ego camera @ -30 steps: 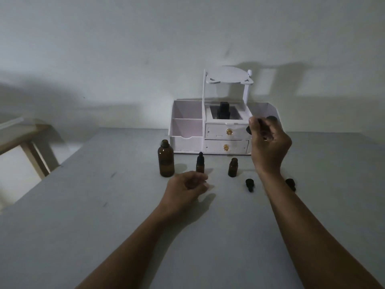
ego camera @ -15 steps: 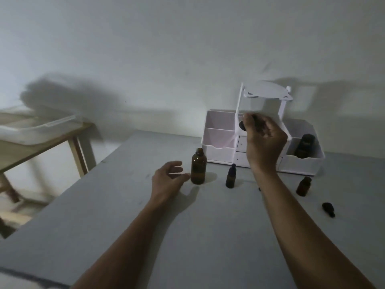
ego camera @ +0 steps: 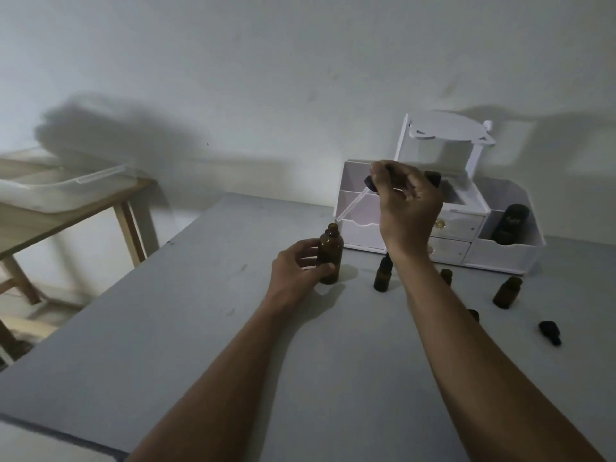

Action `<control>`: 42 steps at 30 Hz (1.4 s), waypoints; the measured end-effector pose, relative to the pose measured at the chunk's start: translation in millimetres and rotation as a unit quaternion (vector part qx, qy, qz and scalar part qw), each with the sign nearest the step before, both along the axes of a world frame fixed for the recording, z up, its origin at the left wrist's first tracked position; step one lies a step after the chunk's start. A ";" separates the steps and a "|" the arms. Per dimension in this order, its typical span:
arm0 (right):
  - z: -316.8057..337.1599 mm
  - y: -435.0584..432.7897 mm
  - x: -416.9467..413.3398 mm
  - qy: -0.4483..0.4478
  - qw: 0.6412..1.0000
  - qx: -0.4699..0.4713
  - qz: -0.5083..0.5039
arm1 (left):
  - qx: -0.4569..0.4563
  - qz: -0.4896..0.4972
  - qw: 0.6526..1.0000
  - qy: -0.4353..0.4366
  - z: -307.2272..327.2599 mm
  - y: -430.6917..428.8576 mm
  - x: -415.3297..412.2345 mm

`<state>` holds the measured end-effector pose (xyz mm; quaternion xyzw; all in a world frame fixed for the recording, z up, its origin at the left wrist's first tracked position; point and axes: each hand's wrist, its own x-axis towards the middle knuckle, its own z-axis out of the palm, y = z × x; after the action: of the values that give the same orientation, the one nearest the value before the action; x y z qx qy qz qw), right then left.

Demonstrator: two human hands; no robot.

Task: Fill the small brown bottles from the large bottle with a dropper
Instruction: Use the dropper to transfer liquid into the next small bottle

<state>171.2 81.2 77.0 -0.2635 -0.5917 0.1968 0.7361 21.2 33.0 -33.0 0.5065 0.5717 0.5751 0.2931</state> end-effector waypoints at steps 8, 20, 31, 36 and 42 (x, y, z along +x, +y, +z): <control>-5.6 6.6 -11.2 -0.044 0.998 -0.025 0.033 | 0.003 0.000 1.000 0.012 0.0 0.4 -1.3; -23.5 11.4 -25.9 -0.167 0.983 -0.066 0.029 | 0.006 0.007 1.000 0.017 -0.6 -0.2 0.0; -47.6 14.8 -24.8 -0.239 0.965 -0.106 0.004 | 0.009 0.010 1.000 0.028 0.1 -1.8 -0.1; -44.9 8.2 -19.5 -0.238 0.966 -0.102 -0.002 | 0.011 0.036 0.999 0.036 -1.5 -4.1 1.5; -36.9 -11.3 27.0 -0.193 0.977 -0.080 -0.037 | -0.018 0.093 0.995 0.016 7.9 -25.2 12.7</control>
<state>198.1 69.8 40.1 -0.3763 -0.6944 0.1617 0.5916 33.9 7.8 -25.0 0.4547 0.6311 0.5812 0.2390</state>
